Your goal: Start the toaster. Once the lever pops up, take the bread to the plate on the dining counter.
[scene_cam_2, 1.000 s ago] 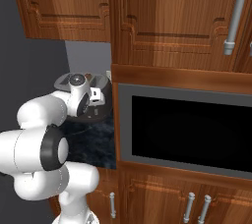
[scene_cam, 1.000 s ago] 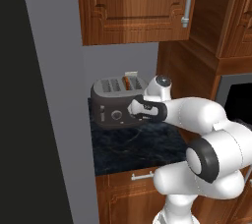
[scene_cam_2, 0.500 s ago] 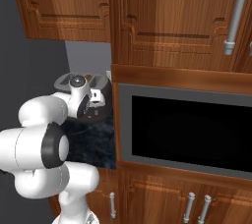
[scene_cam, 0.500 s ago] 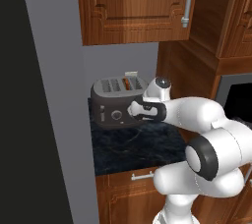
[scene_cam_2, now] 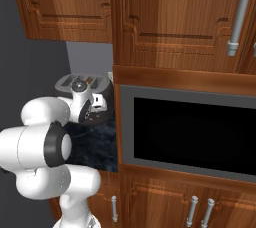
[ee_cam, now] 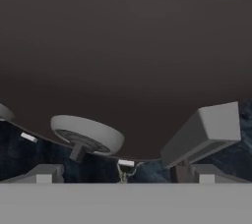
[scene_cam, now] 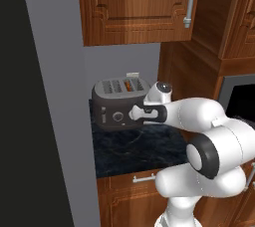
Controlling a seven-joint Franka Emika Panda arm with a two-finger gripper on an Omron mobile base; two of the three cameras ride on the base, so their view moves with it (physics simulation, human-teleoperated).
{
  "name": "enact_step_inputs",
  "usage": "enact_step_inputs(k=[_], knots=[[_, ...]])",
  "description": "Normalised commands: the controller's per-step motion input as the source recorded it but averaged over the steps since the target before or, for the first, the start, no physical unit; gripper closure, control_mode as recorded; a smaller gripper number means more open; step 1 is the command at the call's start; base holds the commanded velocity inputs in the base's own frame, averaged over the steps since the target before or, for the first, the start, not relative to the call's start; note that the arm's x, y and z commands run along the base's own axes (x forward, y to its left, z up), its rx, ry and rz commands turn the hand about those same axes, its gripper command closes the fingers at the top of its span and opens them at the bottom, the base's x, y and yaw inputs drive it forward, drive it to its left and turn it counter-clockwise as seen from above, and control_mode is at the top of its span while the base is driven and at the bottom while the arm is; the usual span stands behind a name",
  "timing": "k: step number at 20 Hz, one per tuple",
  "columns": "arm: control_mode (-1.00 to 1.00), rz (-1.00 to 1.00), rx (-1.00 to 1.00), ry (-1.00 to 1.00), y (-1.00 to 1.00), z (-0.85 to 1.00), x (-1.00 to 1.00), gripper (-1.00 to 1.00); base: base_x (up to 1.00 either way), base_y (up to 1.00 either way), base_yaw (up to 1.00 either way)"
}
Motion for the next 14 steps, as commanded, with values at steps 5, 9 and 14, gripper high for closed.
enact_step_inputs(k=[5, 9, 14], knots=[[-1.0, 0.0, 0.0, 0.0, 0.0, -0.13, 0.0, -1.0, 0.0, 0.0, 0.0], [-1.0, 0.0, 0.0, 0.0, 0.0, -0.09, 0.0, -1.0, 0.0, 0.0, 0.0], [-1.0, 0.0, 0.0, 0.0, 0.0, -0.06, 0.0, -1.0, 0.0, 0.0, 0.0]])
